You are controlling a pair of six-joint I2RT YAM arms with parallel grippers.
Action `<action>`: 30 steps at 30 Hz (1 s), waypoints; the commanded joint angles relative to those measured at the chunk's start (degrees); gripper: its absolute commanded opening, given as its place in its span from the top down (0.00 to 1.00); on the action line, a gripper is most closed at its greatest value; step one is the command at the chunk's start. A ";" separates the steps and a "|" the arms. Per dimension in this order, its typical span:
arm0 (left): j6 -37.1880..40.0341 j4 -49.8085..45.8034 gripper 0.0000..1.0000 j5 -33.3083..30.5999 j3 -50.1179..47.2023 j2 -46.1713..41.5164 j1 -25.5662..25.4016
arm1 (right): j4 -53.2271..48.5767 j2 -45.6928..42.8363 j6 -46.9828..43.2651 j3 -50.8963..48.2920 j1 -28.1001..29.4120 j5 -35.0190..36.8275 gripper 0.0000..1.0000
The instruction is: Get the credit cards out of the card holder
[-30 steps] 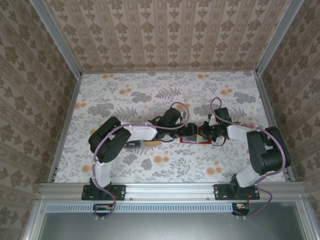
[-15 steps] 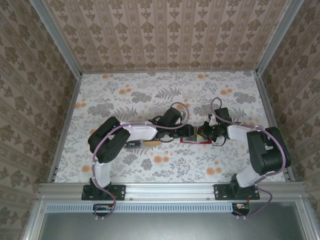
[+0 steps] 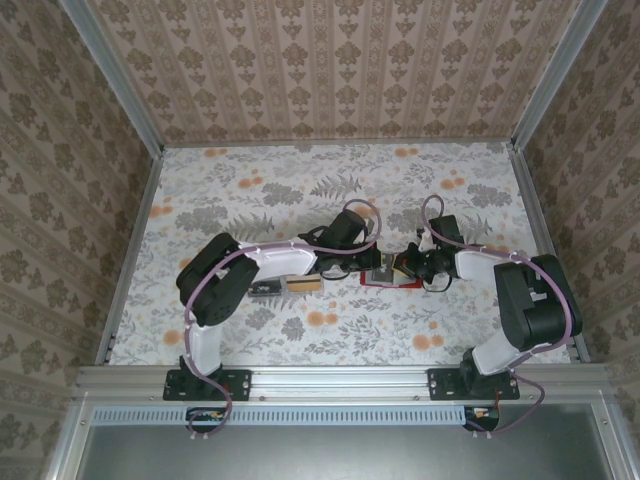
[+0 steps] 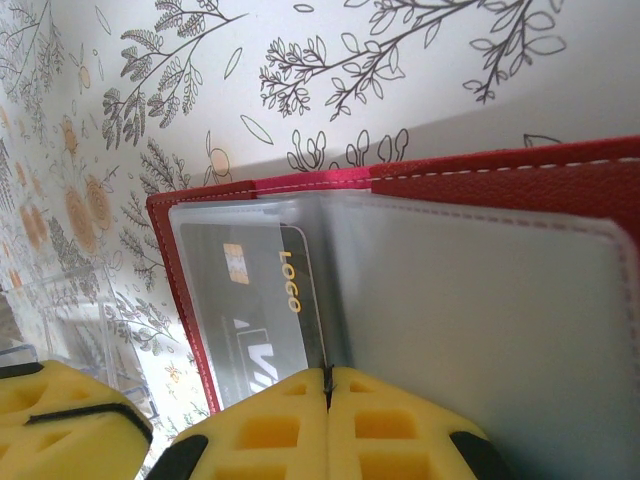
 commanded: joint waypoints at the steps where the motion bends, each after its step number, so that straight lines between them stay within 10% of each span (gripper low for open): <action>1: 0.37 -2.26 1.00 -0.90 1.23 2.45 0.62 | -0.96 -0.73 -0.04 -1.05 -0.30 -0.32 1.00; 30: -2.51 -1.48 0.97 -1.02 -2.60 1.17 1.12 | 0.12 -6.21 -1.79 -3.68 -1.76 -1.30 1.00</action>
